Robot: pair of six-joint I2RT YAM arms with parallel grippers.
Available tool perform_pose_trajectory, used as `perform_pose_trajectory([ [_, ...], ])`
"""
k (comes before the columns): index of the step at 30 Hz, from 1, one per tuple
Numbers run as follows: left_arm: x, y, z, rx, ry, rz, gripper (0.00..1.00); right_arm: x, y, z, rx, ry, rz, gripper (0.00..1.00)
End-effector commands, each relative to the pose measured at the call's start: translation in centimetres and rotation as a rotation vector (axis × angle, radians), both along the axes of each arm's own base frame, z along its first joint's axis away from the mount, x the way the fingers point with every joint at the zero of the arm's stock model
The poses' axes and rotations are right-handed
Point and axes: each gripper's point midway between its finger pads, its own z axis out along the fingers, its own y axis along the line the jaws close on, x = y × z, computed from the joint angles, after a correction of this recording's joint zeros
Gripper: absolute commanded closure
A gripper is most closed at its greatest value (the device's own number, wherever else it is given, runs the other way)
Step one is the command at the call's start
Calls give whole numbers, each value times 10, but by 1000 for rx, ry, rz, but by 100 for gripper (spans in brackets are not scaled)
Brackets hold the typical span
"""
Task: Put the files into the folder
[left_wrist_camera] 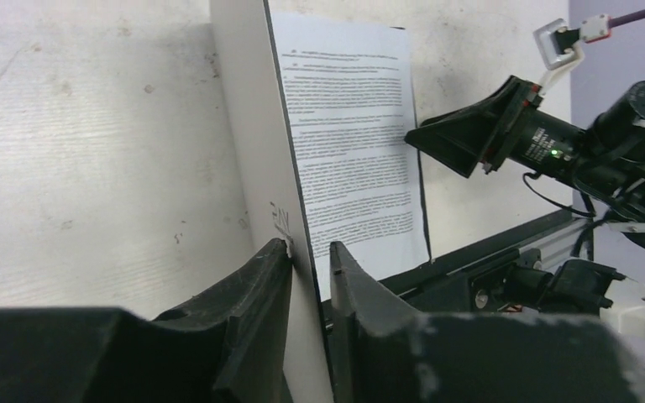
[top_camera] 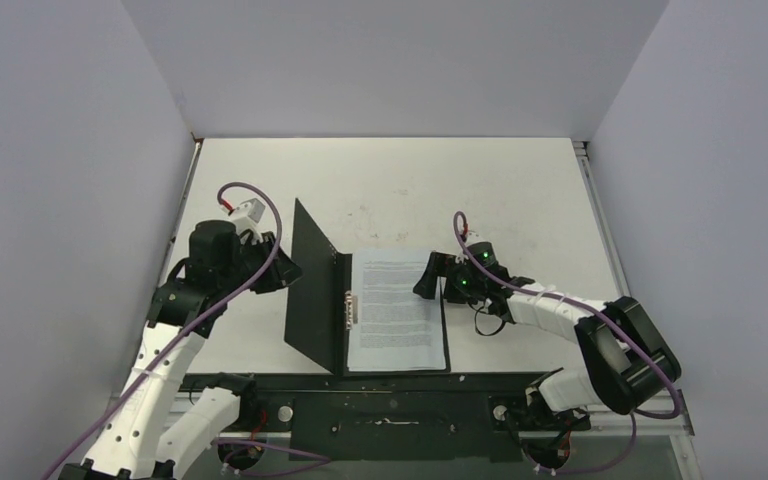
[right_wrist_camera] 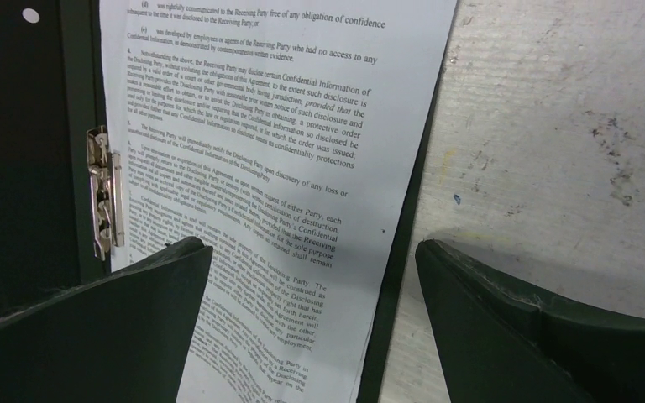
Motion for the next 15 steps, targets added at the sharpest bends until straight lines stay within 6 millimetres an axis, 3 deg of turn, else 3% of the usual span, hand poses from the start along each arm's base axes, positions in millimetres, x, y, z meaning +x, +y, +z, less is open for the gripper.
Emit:
perform_pose_trajectory([
  [1, 13, -22, 40, -130, -126, -69, 74, -20, -1, -21, 18, 91, 5, 0],
  [9, 13, -61, 69, -372, -209, -212, 48, -18, 2, -19, 42, 82, 3, 0],
  [15, 15, -86, 74, -530, -223, -250, 33, -18, 2, -14, 56, 66, -6, 0],
])
